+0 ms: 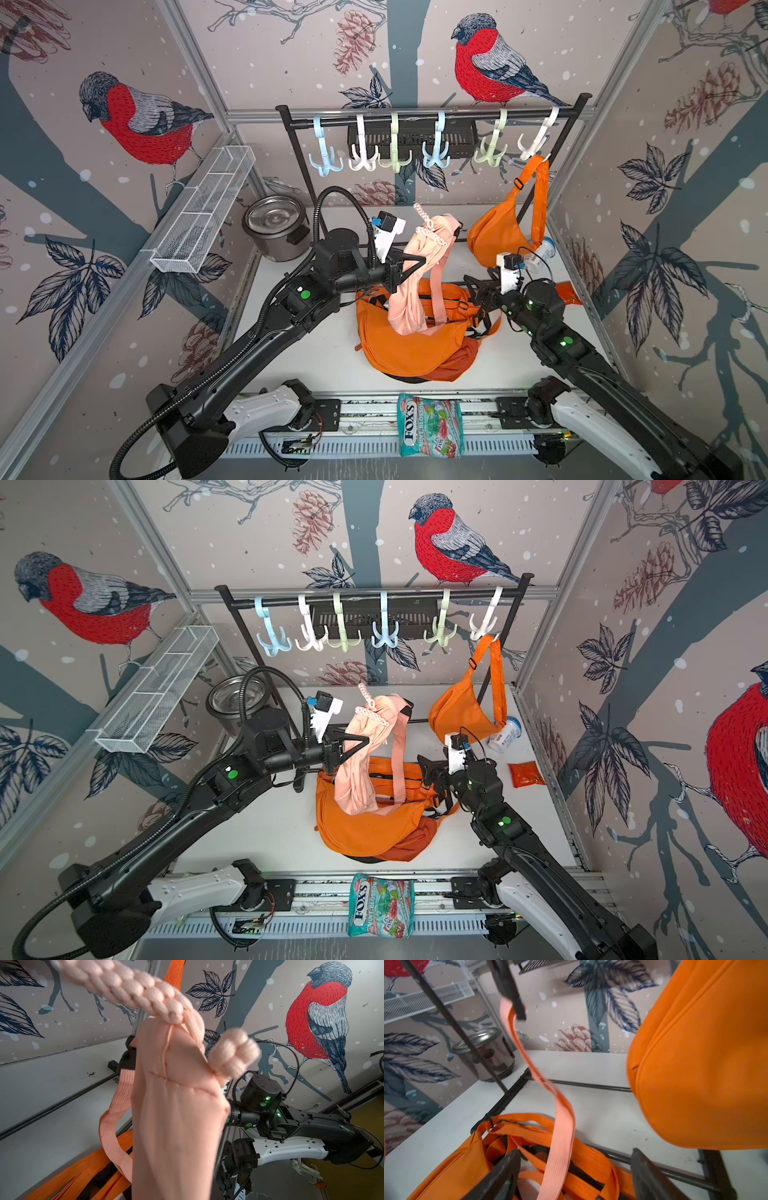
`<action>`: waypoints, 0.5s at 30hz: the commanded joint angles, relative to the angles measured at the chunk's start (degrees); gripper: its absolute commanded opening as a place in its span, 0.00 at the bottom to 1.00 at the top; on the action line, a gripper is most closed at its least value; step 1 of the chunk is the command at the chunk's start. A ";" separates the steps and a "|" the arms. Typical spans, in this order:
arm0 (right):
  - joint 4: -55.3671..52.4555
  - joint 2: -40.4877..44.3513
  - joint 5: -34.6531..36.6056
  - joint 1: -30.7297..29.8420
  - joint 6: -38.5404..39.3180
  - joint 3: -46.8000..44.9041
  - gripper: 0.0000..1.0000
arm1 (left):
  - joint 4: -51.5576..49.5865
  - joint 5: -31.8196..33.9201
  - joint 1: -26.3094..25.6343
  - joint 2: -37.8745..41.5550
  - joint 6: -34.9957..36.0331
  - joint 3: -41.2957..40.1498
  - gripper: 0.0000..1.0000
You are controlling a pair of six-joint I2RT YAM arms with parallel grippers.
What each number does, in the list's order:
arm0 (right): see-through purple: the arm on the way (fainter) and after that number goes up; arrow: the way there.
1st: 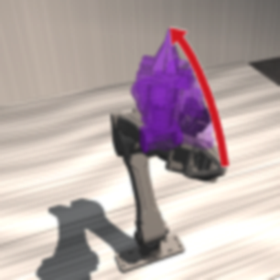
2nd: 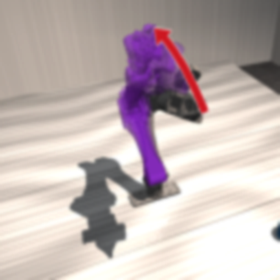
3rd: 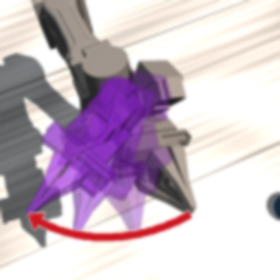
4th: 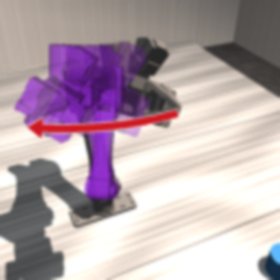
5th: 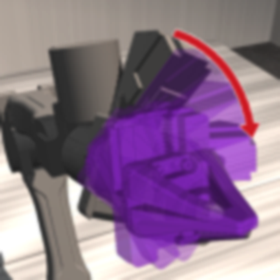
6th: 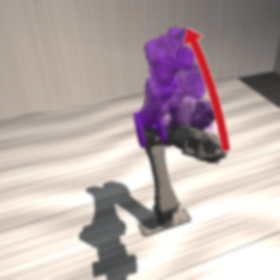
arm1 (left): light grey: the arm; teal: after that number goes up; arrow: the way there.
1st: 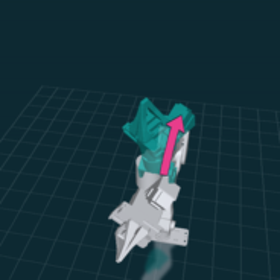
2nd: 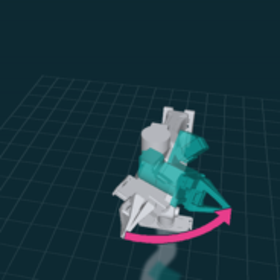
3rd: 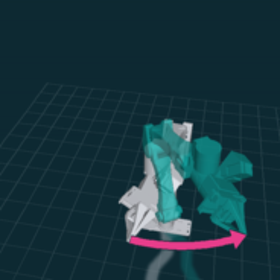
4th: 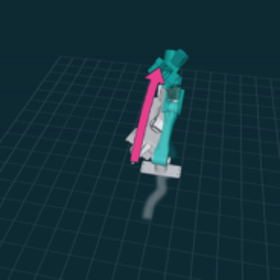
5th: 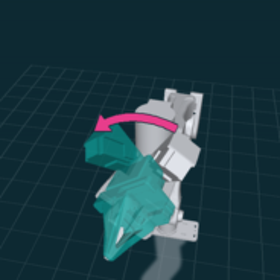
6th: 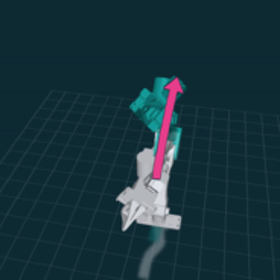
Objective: Hang the bag on a hook
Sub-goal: Pick up the bag from the bag, then hang the bag on the hook.
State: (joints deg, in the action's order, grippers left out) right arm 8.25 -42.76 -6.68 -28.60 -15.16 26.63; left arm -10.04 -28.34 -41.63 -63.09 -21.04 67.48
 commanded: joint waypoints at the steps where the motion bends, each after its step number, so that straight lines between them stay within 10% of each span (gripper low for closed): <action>1: 10.00 -3.44 -8.44 0.21 -0.26 -1.22 0.85 | 0.58 -1.55 0.10 1.04 0.91 0.59 0.00; 15: 20.67 -23.17 -17.28 2.44 2.73 0.32 0.83 | 0.29 -1.75 0.14 4.68 0.65 -0.31 0.00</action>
State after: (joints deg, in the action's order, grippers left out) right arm 23.42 -63.88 -19.68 -26.11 -13.21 25.98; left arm -10.90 -29.39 -41.63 -59.07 -20.99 67.40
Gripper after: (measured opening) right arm 0.835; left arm 0.098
